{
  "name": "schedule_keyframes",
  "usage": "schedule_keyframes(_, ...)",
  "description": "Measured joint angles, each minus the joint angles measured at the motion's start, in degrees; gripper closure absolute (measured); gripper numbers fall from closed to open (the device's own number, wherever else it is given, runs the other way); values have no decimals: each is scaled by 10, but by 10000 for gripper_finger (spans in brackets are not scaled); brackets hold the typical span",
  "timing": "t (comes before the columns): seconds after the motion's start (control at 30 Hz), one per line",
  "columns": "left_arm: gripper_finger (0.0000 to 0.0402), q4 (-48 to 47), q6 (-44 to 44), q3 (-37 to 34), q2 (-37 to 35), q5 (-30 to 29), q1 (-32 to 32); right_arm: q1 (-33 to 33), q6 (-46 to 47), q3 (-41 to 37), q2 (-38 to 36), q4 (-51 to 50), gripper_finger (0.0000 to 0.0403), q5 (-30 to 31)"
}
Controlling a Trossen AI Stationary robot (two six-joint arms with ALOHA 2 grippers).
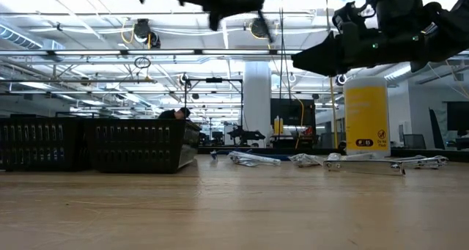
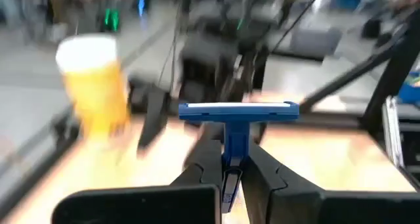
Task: Pick & Place Travel size toiletries
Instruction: Put the blue razor into the bottom left black bin
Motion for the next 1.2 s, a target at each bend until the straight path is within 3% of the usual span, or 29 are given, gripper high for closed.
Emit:
schedule_keyframes(0.17,387,-176,-109,-34,-89,-79,-27,-2,2,0,-1,-1,157,0)
schedule_keyframes(0.33,387,-254,-241,-121,-198,-152,-85,-2,-2,0,-1,-11,163,0)
schedule_keyframes(0.57,387,-371,-530,-239,-330,-211,-214,-2,-5,0,-1,-15,171,0)
schedule_keyframes(0.67,387,-438,-677,-267,-360,-227,-267,-2,-4,0,-1,-14,171,0)
schedule_keyframes(0.77,387,-477,-768,-281,-368,-243,-300,-2,-4,0,-1,-13,171,0)
schedule_keyframes(0.87,370,-496,-788,-283,-364,-249,-309,-2,-4,0,-1,-13,173,0)
schedule_keyframes(1.2,251,-498,-769,-283,-344,-243,-309,-2,2,0,-1,-13,174,0)
